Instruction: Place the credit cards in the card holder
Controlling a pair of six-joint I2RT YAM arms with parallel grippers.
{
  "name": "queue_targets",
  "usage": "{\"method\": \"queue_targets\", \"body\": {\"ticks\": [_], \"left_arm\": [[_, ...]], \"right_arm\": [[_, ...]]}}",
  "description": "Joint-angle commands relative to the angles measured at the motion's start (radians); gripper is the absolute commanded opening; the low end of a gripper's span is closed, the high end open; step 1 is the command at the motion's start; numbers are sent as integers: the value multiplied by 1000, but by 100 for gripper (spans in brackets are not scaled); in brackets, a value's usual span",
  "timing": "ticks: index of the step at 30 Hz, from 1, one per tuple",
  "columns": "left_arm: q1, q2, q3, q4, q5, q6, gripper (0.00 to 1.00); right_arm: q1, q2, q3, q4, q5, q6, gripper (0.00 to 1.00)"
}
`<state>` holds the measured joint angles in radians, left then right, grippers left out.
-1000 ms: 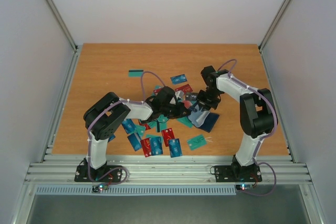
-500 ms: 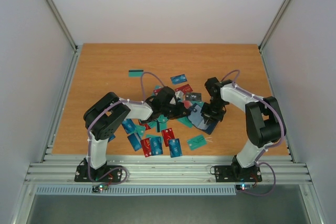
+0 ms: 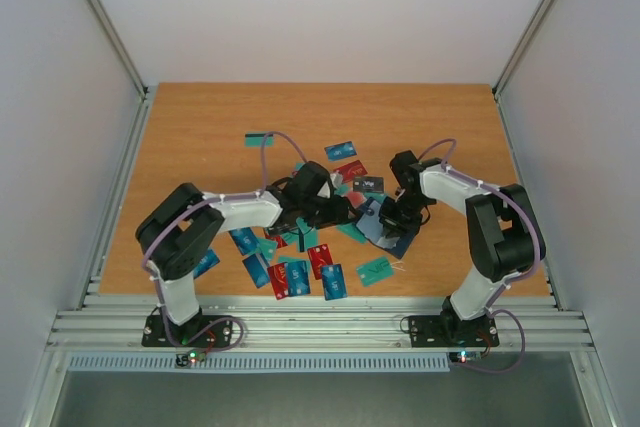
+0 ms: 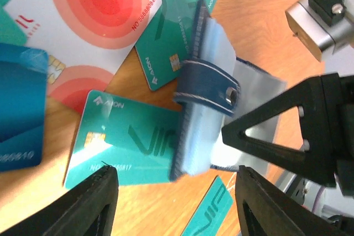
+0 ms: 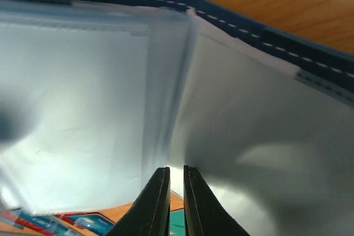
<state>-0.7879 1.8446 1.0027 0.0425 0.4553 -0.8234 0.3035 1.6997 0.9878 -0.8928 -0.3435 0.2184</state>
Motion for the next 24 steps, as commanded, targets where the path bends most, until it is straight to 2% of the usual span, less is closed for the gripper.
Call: {"method": "queue_targets", "body": {"ticks": [1, 5, 11, 14, 17, 24], "left_arm": [[-6, -101, 36, -171, -60, 40, 61], [-20, -207, 16, -302, -102, 39, 64], [-112, -390, -63, -465, -197, 15, 64], [-169, -438, -114, -507, -228, -49, 64], [-236, -476, -177, -507, -285, -143, 64], [-381, -505, -310, -384, -390, -379, 64]], "right_arm": [[-3, -46, 6, 40, -63, -25, 11], [-2, -51, 50, 6, -89, -67, 11], [-3, -51, 58, 19, -116, -112, 13], [-4, -28, 52, 30, -151, -129, 13], [-4, -27, 37, 31, -151, -145, 13], [-21, -29, -42, 86, -209, -161, 14]]}}
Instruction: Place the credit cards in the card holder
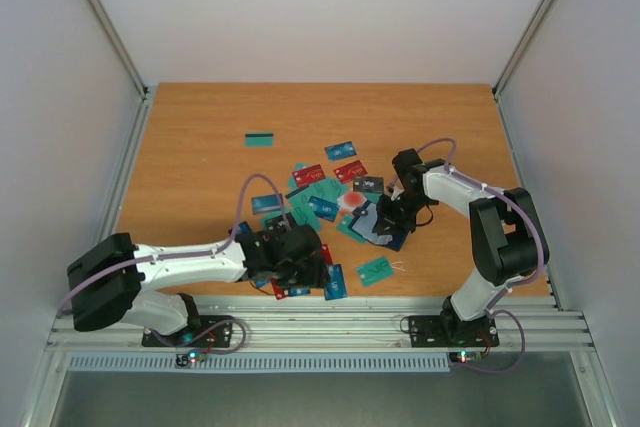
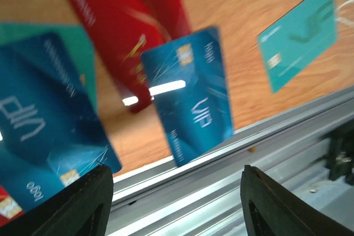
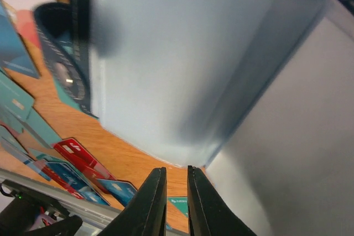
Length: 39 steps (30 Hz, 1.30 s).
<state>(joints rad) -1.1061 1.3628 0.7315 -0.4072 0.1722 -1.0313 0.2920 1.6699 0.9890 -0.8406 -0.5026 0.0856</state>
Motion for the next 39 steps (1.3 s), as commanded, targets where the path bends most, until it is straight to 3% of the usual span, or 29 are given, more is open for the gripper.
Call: {"method": "queue_targets", "body": {"ticks": [1, 6, 12, 19, 32, 39], "left_arm": [[-82, -18, -49, 83, -124, -197, 64], [-158, 57, -91, 194, -180, -356, 65], [-221, 119, -86, 216, -250, -536, 65], [-256, 173, -105, 286, -288, -652, 64], [-301, 245, -121, 383, -384, -758, 55], [-303, 259, -123, 393, -412, -775, 42]], "right_arm": [[-11, 1, -50, 39, -56, -30, 14], [-20, 6, -70, 48, -77, -53, 14], [-51, 1, -66, 32, -82, -69, 14], [-68, 7, -72, 35, -97, -69, 13], [-76, 4, -80, 37, -110, -70, 12], [-76, -4, -81, 31, -108, -69, 12]]}}
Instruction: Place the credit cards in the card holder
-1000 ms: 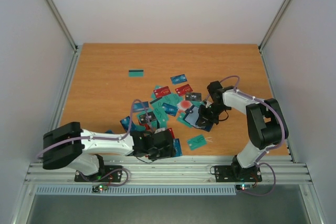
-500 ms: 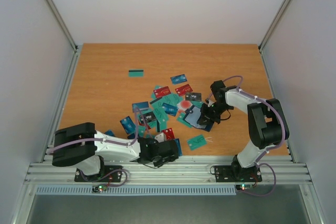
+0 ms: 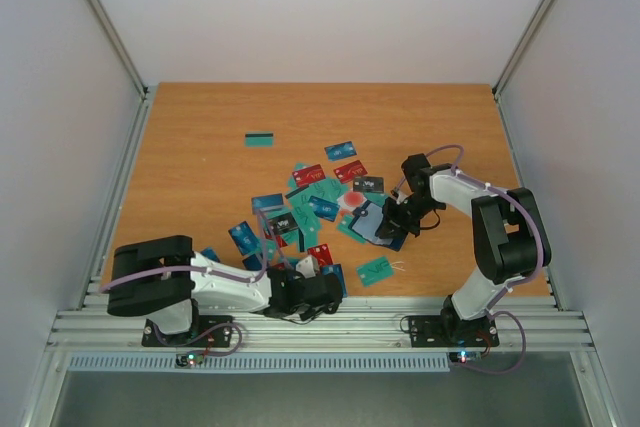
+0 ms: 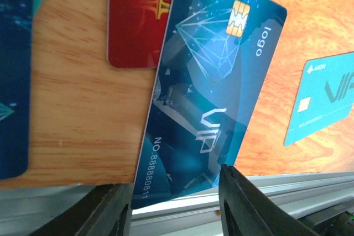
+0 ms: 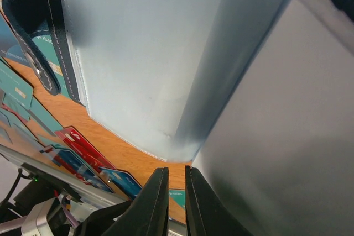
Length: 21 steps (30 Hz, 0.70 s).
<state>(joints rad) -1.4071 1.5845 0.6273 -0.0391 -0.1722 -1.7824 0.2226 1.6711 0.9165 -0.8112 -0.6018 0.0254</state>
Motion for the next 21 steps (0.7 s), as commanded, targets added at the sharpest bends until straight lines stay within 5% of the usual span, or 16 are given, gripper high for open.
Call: {"method": "queue_targets", "body": {"ticks": [1, 21], "left_arm": [[-1, 33, -22, 20, -73, -29, 40], [-1, -61, 56, -146, -144, 93, 9]], "right_arm": [[-8, -5, -7, 0, -10, -35, 11], [-12, 3, -2, -3, -12, -50, 10]]}}
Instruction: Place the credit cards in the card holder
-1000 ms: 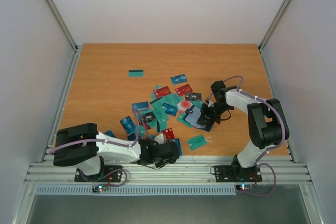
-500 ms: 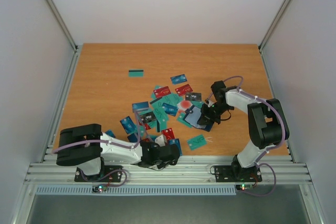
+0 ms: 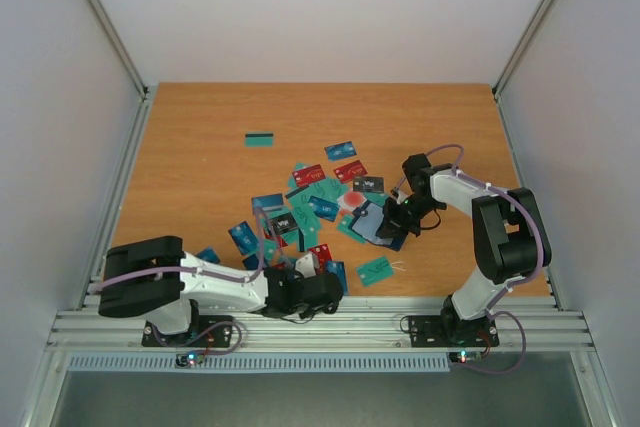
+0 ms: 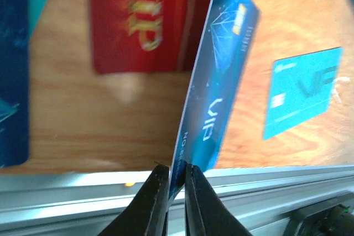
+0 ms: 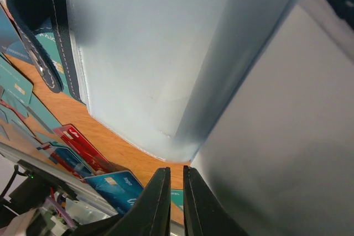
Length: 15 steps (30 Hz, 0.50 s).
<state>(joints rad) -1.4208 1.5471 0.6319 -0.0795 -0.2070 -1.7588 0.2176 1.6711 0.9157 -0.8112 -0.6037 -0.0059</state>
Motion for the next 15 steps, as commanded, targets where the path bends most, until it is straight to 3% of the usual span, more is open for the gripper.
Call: {"method": "queue_targets", "body": {"ticks": [1, 4, 11, 15], "left_arm": [[12, -28, 65, -131, -114, 85, 8], [12, -46, 108, -193, -135, 131, 1], [13, -74, 232, -326, -175, 294, 0], [29, -114, 306, -402, -188, 459, 0]], "right_arm": [[-7, 3, -1, -2, -9, -19, 10], [-10, -2, -4, -8, -6, -19, 10], [-14, -35, -16, -19, 13, -19, 9], [-26, -66, -29, -24, 12, -11, 9]]}}
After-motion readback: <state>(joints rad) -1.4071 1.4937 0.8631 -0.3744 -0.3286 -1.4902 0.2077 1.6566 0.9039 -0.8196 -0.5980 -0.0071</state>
